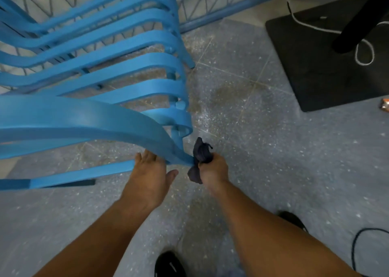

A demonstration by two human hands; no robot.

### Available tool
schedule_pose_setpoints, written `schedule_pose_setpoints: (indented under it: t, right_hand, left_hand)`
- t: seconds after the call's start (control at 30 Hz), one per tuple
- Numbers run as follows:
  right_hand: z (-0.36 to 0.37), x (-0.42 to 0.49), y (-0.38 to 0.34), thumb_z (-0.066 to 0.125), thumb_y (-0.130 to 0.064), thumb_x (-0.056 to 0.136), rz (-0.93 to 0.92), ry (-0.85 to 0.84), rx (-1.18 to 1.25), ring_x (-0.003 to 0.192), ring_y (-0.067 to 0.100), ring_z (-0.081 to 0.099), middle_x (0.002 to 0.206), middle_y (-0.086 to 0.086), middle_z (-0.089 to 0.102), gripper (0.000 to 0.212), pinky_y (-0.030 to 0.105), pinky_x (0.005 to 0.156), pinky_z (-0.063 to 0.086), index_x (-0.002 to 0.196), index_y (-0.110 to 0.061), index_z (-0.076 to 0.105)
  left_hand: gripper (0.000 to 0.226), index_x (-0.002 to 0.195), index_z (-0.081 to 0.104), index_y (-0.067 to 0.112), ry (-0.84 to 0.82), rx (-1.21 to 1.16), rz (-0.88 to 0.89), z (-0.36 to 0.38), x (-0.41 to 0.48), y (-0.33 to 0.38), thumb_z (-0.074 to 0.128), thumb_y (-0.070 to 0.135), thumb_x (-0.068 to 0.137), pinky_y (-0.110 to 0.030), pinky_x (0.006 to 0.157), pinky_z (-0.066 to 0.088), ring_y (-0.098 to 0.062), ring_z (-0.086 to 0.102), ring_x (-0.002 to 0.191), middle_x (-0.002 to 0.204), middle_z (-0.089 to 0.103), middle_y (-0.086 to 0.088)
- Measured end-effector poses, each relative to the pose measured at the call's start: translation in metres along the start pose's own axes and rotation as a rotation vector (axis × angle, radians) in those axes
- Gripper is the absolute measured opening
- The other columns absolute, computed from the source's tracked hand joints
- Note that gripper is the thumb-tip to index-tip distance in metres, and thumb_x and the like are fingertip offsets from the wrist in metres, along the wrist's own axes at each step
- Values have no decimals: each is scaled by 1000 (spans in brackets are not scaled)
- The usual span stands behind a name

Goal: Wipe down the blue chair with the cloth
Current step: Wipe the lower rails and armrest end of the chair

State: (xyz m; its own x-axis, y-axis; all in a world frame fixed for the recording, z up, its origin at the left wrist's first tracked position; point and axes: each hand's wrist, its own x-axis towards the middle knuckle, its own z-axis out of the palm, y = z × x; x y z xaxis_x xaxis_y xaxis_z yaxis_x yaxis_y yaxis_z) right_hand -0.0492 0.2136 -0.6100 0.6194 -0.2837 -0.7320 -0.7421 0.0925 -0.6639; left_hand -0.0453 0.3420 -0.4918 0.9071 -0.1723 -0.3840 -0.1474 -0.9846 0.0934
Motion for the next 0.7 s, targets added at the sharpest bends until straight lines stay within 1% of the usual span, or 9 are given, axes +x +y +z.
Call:
schedule_pose_setpoints:
  t: [0.07,0.1,0.2,0.27,0.37,0.47,0.53,0.63,0.7]
  right_hand:
    - [2,14,8,54,-10,91,12,14,-105,82,14,53,86,0,57,14,26,74,44,100,-10,64]
    - [4,20,11,54,-10,91,32,40,-99,82,14,52,87,1,57,15,25,74,42,102,-9,64]
    - [11,27,19,55,7,86,61,74,-25,90,16,51,91,6,56,18,19,74,36,102,3,62]
    - [9,21,25,58,9,83,3,74,-26,84,17,56,86,7,58,17,17,67,43,97,3,63]
    - [4,4,28,59,7,83,-90,44,83,71,15,61,81,9,65,15,17,57,48,94,0,65]
    - [0,-5,30,64,2,84,-186,-5,143,66,7,62,78,3,67,13,18,59,53,91,-8,67]
    - [-2,0,29,63,3,84,-174,-24,147,69,11,64,78,3,67,15,22,61,55,91,-10,66]
    - [-5,9,19,58,7,85,-99,-30,70,65,12,61,77,4,62,18,9,51,47,93,-8,64]
    - [-7,8,10,55,12,85,-85,-46,74,59,9,57,73,2,58,19,7,45,42,92,-5,62]
  left_hand:
    - [46,135,51,14,1,30,-46,8,10,3,58,35,94,-50,109,35,-33,47,122,129,57,-12]
    - [43,134,53,15,2,56,-52,11,12,6,57,35,95,-52,109,35,-34,48,121,128,58,-11]
    - [39,126,61,18,12,209,15,20,17,2,63,35,91,-57,101,41,-36,53,114,120,61,-10]
    - [38,119,67,18,73,223,32,26,19,-1,71,33,84,-60,93,44,-38,56,107,112,63,-11]
    - [41,127,60,22,77,145,-28,28,20,2,64,38,90,-55,102,37,-34,50,116,120,59,-8]
    - [40,125,59,22,86,146,-33,31,19,1,60,41,91,-54,102,37,-33,51,116,121,60,-8]
    - [40,124,59,20,83,161,-36,31,20,1,59,42,91,-55,102,37,-34,52,116,121,61,-8]
    - [43,128,56,20,60,152,-54,31,20,1,53,45,93,-53,106,33,-31,48,122,126,57,-6]
    - [43,127,57,20,53,158,-56,30,19,0,52,46,93,-53,105,34,-31,49,120,124,59,-6]
